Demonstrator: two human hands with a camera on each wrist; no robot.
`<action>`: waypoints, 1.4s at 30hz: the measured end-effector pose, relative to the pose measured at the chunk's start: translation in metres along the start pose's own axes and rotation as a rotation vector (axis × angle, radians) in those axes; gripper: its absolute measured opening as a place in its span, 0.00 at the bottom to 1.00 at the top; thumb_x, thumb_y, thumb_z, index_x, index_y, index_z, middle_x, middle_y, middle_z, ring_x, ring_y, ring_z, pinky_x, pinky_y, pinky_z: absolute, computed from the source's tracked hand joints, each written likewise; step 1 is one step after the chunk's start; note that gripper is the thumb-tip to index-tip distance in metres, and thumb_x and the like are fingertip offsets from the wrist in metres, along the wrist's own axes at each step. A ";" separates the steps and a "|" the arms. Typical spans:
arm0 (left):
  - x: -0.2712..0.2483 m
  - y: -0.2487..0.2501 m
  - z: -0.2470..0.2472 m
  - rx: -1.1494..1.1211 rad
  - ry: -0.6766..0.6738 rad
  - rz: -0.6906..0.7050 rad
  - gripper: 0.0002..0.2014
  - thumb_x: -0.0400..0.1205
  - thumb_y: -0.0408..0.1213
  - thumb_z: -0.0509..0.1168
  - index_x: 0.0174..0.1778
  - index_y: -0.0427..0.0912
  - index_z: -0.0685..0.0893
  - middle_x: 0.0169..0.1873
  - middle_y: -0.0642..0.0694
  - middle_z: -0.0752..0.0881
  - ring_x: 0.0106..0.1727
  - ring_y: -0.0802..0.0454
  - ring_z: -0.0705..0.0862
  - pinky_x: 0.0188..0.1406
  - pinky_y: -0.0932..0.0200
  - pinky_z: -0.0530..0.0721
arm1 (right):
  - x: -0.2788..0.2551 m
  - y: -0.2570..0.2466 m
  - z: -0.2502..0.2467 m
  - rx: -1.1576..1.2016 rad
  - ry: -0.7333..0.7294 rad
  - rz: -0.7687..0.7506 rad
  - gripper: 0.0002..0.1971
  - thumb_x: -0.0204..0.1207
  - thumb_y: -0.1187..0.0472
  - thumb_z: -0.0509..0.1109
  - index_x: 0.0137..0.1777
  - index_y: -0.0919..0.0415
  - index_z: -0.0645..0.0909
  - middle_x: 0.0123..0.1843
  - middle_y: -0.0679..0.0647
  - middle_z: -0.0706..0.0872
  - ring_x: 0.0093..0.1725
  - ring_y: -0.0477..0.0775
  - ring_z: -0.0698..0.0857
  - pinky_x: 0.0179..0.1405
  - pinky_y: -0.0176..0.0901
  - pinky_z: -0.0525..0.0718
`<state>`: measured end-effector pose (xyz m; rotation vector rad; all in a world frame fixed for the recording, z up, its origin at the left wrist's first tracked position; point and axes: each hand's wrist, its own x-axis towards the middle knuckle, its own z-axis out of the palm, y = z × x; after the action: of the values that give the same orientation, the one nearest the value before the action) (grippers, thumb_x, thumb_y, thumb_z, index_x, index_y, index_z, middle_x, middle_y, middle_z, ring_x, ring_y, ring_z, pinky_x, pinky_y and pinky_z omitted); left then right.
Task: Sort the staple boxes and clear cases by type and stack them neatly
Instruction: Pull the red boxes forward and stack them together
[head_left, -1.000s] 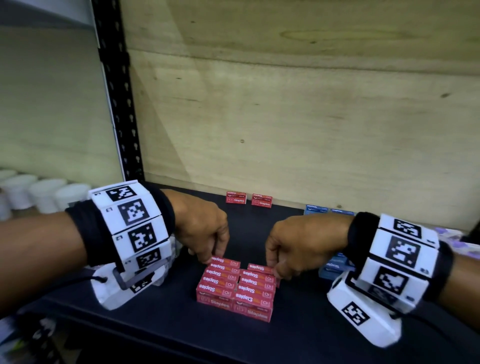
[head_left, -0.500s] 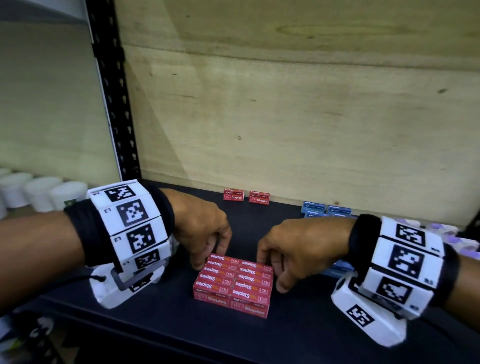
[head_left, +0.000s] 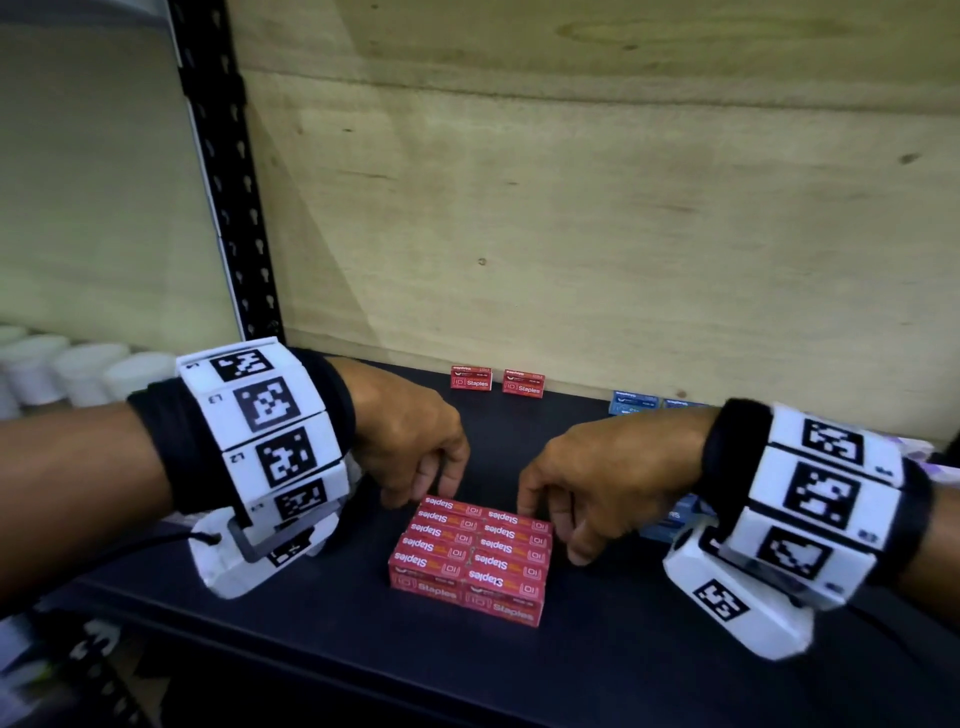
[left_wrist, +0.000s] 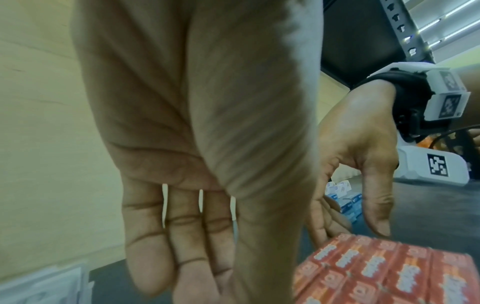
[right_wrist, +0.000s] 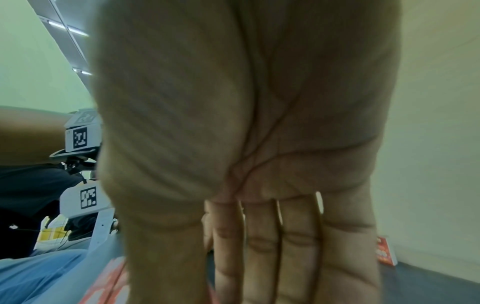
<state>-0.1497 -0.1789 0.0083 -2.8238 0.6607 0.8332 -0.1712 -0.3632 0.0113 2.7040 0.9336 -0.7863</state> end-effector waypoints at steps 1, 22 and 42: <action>0.000 -0.001 -0.003 -0.007 0.007 -0.003 0.21 0.75 0.27 0.73 0.62 0.52 0.84 0.51 0.55 0.89 0.40 0.64 0.83 0.36 0.70 0.77 | 0.001 0.002 -0.004 -0.006 -0.015 0.003 0.23 0.77 0.58 0.76 0.71 0.46 0.77 0.54 0.42 0.90 0.37 0.35 0.80 0.33 0.27 0.71; 0.102 -0.075 -0.083 0.112 0.292 -0.210 0.15 0.79 0.50 0.72 0.59 0.51 0.83 0.38 0.58 0.80 0.49 0.52 0.82 0.54 0.54 0.81 | 0.113 0.098 -0.090 -0.128 0.204 0.271 0.19 0.81 0.52 0.71 0.67 0.63 0.83 0.65 0.58 0.87 0.63 0.58 0.85 0.53 0.43 0.80; 0.132 -0.072 -0.097 0.099 0.199 -0.066 0.09 0.79 0.37 0.74 0.55 0.44 0.89 0.46 0.48 0.89 0.37 0.60 0.79 0.34 0.69 0.75 | 0.137 0.096 -0.084 -0.214 0.138 0.253 0.09 0.79 0.59 0.73 0.54 0.61 0.89 0.43 0.53 0.89 0.40 0.53 0.83 0.40 0.39 0.80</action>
<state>0.0287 -0.1862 0.0181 -2.8439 0.6103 0.4990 0.0146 -0.3400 0.0081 2.6401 0.6399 -0.4295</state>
